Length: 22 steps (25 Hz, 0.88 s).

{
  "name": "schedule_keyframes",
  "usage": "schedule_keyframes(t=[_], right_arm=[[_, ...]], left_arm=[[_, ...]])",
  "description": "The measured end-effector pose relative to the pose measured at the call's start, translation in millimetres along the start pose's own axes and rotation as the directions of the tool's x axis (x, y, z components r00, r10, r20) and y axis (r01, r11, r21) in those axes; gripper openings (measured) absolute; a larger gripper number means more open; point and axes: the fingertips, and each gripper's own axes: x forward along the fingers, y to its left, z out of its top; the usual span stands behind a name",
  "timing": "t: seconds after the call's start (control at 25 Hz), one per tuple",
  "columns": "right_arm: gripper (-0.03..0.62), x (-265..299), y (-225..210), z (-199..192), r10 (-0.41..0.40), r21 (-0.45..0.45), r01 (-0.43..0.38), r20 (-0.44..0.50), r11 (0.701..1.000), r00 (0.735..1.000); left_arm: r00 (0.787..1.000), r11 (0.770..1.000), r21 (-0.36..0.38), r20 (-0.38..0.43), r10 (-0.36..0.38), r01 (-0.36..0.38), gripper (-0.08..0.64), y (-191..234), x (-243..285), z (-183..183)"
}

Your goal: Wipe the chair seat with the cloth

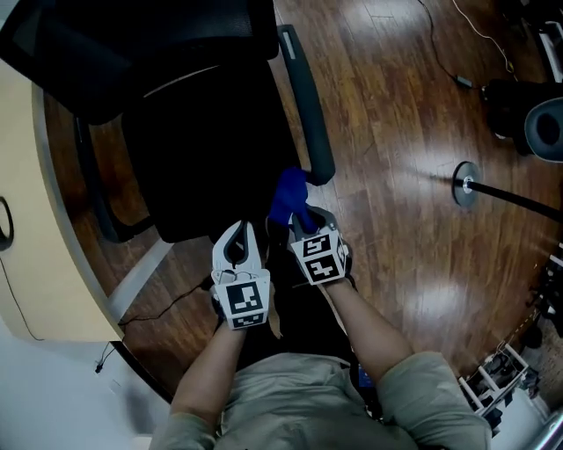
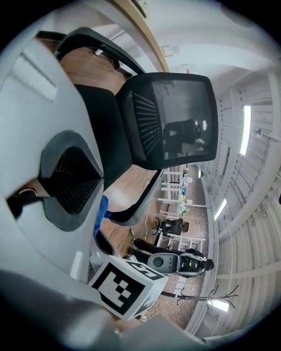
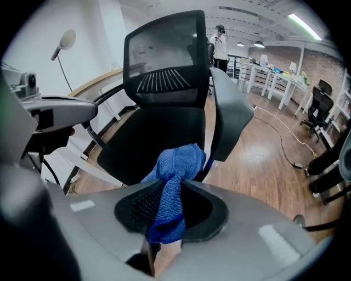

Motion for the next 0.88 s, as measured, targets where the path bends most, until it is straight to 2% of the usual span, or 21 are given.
schedule_keyframes(t=[0.24, 0.44, 0.72, 0.88], right_arm=[[0.078, -48.2, 35.1, 59.5, 0.065, -0.125, -0.052, 0.103, 0.991, 0.993], [0.078, -98.6, 84.2, 126.3, 0.161, -0.261, -0.102, 0.217, 0.960, 0.963], [0.080, -158.5, 187.9, 192.4, 0.302, -0.415, -0.158, 0.308, 0.896, 0.902], [0.080, -176.7, 275.0, 216.1, 0.399, -0.510, -0.202, 0.313, 0.836, 0.862]], left_arm=[[0.994, 0.992, -0.094, 0.064, 0.092, -0.086, 0.005, 40.2, -56.4, 32.3], [0.976, 0.973, -0.163, 0.118, 0.185, -0.165, 0.005, 79.4, -116.2, 59.3], [0.924, 0.920, -0.254, 0.162, 0.346, -0.299, 0.005, 147.4, -209.2, 72.9], [0.895, 0.886, -0.299, 0.167, 0.413, -0.354, 0.005, 193.7, -271.6, 57.4]])
